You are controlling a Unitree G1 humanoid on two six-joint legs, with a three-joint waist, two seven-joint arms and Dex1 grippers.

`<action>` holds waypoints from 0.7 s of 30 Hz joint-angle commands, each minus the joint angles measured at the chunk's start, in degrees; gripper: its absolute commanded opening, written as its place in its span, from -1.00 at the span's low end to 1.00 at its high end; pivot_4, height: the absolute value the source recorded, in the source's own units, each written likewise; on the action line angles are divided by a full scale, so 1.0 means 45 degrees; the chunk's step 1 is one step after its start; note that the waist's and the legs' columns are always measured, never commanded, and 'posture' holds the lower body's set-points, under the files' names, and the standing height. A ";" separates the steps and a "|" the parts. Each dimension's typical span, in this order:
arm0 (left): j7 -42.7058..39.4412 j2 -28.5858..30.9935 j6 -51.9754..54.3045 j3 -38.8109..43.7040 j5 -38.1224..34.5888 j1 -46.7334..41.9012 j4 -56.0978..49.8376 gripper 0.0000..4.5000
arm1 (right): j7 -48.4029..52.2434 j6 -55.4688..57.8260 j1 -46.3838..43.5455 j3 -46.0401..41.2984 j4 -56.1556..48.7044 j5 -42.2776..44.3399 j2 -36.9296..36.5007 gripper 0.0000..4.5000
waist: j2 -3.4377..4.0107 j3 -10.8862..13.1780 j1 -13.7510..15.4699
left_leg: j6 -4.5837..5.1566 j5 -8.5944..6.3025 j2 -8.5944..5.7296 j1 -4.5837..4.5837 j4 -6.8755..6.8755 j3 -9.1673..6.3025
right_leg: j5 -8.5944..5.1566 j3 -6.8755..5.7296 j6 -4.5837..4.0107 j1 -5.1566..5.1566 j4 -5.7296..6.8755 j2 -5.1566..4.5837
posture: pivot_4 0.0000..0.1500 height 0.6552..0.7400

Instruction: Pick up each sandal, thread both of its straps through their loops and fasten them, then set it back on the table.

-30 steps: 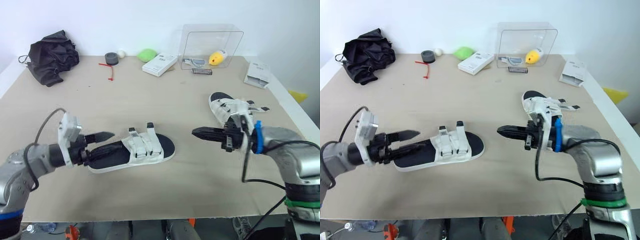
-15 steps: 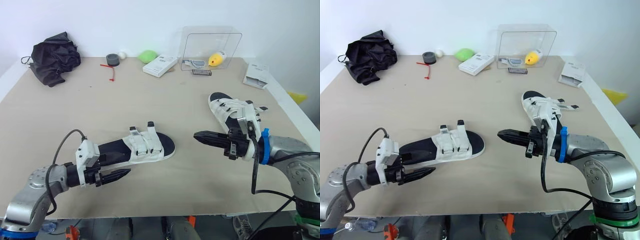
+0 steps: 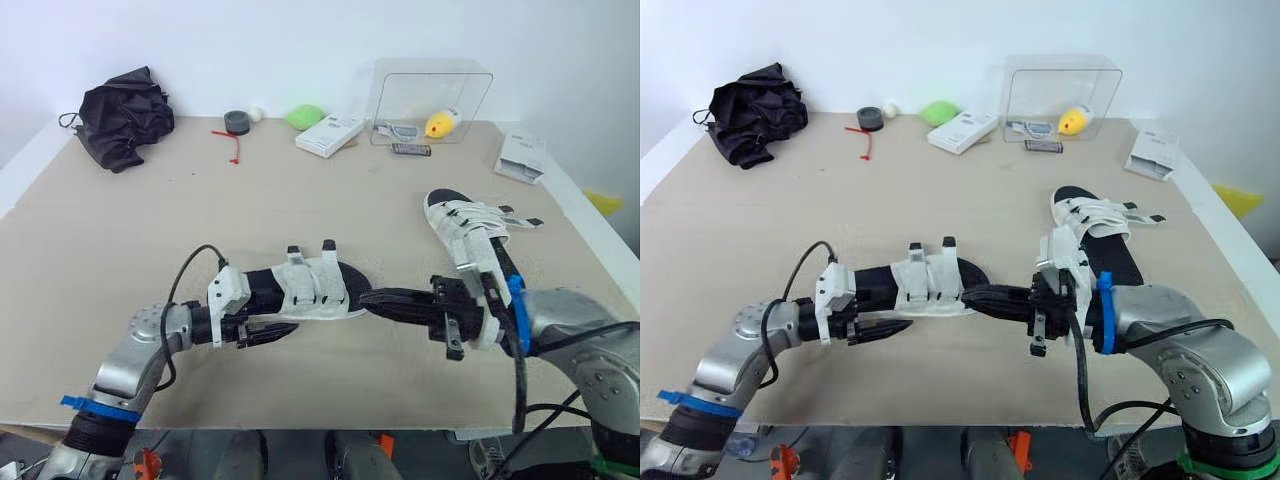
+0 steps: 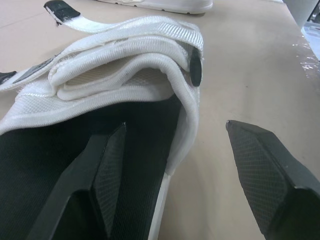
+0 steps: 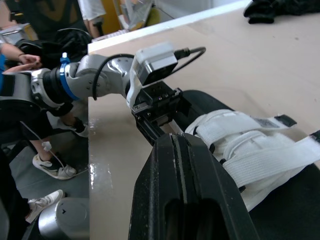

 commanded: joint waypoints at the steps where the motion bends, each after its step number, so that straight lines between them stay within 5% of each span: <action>1: 0.0640 -0.0295 0.0641 -0.0348 0.0256 -0.0414 -0.0031 0.23 | -0.0125 -0.0331 -0.0090 0.0144 -0.0069 -0.0127 -0.0163 -1.00 | 0.0000 0.0000 0.0002 | 0.0003 0.0002 0.0000 0.0001 0.0001 0.0000 | 0.0001 -0.0001 0.0000 0.0003 0.0000 0.0000 | 1.00 1.00; 2: 0.0802 -0.0381 0.0913 -0.0339 0.0208 -0.0549 -0.0216 -0.08 | -0.0139 -0.0398 -0.0142 0.0285 0.0084 -0.0238 -0.0125 -1.00 | 0.0000 0.0000 0.0002 | 0.0011 0.0007 0.0000 0.0000 0.0003 0.0001 | 0.0004 -0.0001 0.0002 0.0008 0.0000 0.0001 | 1.00 1.00; 3: 0.0922 -0.0430 0.1120 -0.0331 0.0152 -0.0633 -0.0353 -0.13 | -0.0147 -0.0442 -0.0180 0.0378 0.0191 -0.0313 -0.0095 -1.00 | 0.0000 0.0000 0.0002 | 0.0012 0.0008 -0.0001 0.0002 0.0003 0.0004 | 0.0006 0.0002 0.0003 0.0008 0.0000 0.0002 | 1.00 1.00; 8: 0.1170 -0.0373 0.1831 -0.0166 -0.0114 -0.0581 -0.0973 -0.99 | -0.0146 -0.0662 -0.0286 0.0609 0.0515 -0.0508 -0.0059 -1.00 | 0.0000 0.0000 0.0000 | 0.0012 0.0007 -0.0002 -0.0001 -0.0002 -0.0004 | 0.0005 -0.0005 -0.0002 0.0005 0.0000 0.0010 | 1.00 1.00; 14: 0.2078 -0.0637 0.3181 0.0967 -0.1265 -0.0681 -0.1308 -0.99 | -0.0090 -0.0808 -0.0392 0.0779 0.0862 -0.0606 -0.0051 -1.00 | 0.0000 0.0001 -0.0007 | 0.0012 0.0007 0.0003 0.0001 -0.0008 -0.0009 | 0.0003 -0.0008 -0.0009 0.0002 0.0000 0.0017 | 1.00 1.00; 21: 0.6679 -0.1635 0.3455 0.4011 -0.0989 -0.1931 0.0536 -0.99 | 0.0215 -0.1015 -0.0820 0.1152 0.1256 -0.0724 -0.0007 -1.00 | -0.0004 0.0003 -0.0014 | 0.0017 0.0010 0.0008 0.0004 -0.0002 -0.0014 | 0.0022 -0.0012 -0.0017 0.0004 0.0002 0.0028 | 1.00 1.00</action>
